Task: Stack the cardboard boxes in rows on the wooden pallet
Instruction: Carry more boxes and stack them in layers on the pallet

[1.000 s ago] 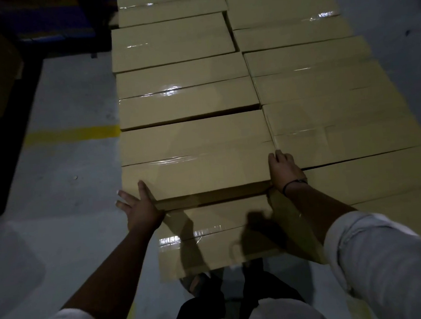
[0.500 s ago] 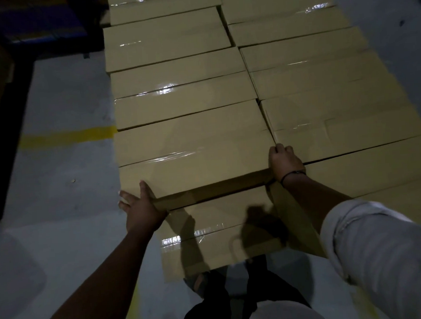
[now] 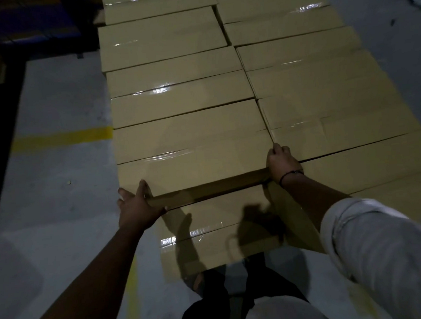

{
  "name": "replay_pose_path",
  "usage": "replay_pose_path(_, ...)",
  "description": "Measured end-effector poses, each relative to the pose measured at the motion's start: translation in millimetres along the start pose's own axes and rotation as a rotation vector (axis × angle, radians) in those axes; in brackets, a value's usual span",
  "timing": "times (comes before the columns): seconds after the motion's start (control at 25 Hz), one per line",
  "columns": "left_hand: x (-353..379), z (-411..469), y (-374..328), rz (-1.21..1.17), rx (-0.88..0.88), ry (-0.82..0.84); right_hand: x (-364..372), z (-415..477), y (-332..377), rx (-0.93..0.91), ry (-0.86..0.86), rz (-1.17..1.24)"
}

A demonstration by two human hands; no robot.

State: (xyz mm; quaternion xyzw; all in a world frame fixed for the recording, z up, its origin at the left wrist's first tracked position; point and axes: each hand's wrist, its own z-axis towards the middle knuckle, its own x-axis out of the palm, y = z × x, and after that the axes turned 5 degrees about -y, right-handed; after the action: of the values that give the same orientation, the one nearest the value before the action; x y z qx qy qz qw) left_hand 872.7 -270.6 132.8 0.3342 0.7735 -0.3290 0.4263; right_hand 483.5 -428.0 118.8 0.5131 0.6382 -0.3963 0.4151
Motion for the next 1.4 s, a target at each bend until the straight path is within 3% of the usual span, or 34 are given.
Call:
replay_pose_path(0.2,-10.0,-3.2,-8.4,0.091,-0.012,0.065,-3.4,-24.7,-0.6,-0.039,0.079,0.059)
replay_pose_path(0.36,-2.8,-31.7,-37.7,0.093,0.137,-0.026,-6.5,-73.2,18.1,0.000,-0.028,0.199)
replay_pose_path(0.68,27.3,-123.9,-108.8,-0.132,0.392,0.100,-26.3,-169.8,39.5,0.005,-0.146,0.419)
replay_pose_path(0.84,20.5,-140.0,-141.8,-0.165,0.472,0.070,-29.6,-191.2,17.1,0.017,-0.205,0.455)
replay_pose_path(1.08,13.8,-190.7,-236.7,-0.305,0.614,-0.019,-46.5,-218.1,-55.1,0.011,-0.299,0.685)
replay_pose_path(1.24,42.5,-250.3,-322.1,-0.281,0.727,-0.008,-49.2,-250.8,-153.1,0.060,-0.354,0.836)
replay_pose_path(1.4,77.6,-302.5,-392.7,-0.273,0.794,0.061,-54.9,-290.8,-261.9,0.096,-0.371,0.817)
